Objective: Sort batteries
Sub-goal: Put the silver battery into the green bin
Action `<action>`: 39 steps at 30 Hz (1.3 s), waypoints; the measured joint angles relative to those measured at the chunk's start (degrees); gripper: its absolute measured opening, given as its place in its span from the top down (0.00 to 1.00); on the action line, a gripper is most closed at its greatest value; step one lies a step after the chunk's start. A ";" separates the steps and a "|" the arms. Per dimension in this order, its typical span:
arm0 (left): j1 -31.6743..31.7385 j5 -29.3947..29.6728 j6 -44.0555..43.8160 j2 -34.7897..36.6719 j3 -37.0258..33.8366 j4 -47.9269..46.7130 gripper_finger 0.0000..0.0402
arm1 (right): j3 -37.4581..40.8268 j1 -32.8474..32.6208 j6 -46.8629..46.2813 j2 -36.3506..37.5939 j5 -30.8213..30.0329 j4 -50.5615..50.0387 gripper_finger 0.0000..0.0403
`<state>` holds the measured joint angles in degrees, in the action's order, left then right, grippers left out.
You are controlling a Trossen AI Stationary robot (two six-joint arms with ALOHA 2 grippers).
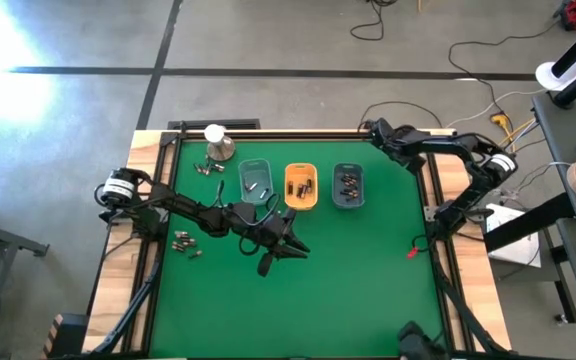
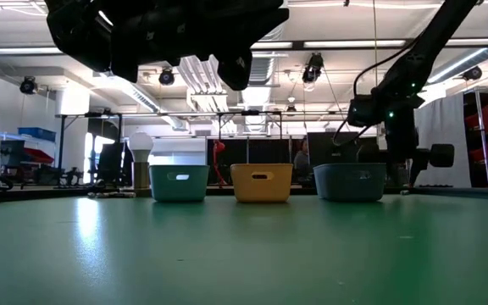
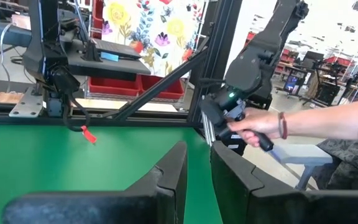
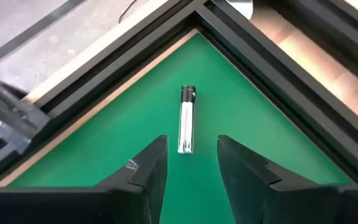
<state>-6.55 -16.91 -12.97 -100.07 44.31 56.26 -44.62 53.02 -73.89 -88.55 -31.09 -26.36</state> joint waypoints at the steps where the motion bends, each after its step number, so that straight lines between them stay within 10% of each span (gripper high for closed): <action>1: 0.00 0.00 -0.12 0.00 0.02 0.14 0.87 | 0.00 0.38 -0.14 -0.59 -0.04 0.40 0.65; 12: -0.09 -0.12 -12.20 0.00 0.02 -0.55 0.87 | -6.89 1.04 -6.08 -8.52 -3.40 -8.59 0.60; 39: 7.12 0.14 -13.57 3.75 -0.09 -9.17 0.87 | -9.64 -1.17 1.52 -11.74 2.61 -11.70 0.93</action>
<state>0.57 -16.77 -26.54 -96.32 44.23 47.09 -54.26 51.85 -72.38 -100.29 -28.49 -38.06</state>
